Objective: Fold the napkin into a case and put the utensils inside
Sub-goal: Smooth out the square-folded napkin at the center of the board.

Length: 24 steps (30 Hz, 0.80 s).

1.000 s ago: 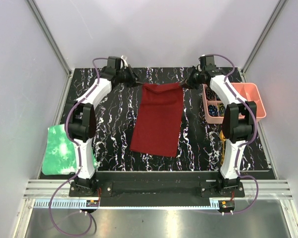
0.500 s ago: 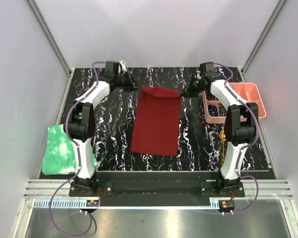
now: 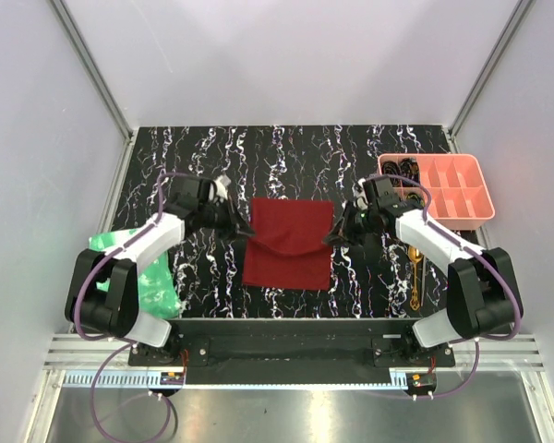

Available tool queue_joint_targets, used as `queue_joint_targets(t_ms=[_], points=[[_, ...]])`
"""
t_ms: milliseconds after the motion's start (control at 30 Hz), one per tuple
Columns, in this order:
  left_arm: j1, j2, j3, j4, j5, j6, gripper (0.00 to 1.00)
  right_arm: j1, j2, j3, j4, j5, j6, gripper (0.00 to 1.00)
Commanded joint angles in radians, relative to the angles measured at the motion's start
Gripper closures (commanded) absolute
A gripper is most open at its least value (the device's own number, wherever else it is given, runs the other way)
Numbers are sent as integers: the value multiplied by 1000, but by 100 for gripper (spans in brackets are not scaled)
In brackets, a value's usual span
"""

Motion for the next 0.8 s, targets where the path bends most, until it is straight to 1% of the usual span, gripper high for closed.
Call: queue_joint_targets(t_ms=[0,100,200,433,767], points=[[-73,-61,-148,62,12,-35,100,8,-64,-116,96,-18,55,100],[-98,-99,-203,82,-20,-50,100,9,-70,-156,105,-16,63,100],[-100,-128,-229,81,-30,-52,100,8,-91,-174,107,-10,63,100],[-100,-153,-245,27,-45,-16,100,8,-136,-250,108,-9,69,100],[-100,-202,-315,-16,-85,4,100,8,-182,-331,117,-7,83,100]])
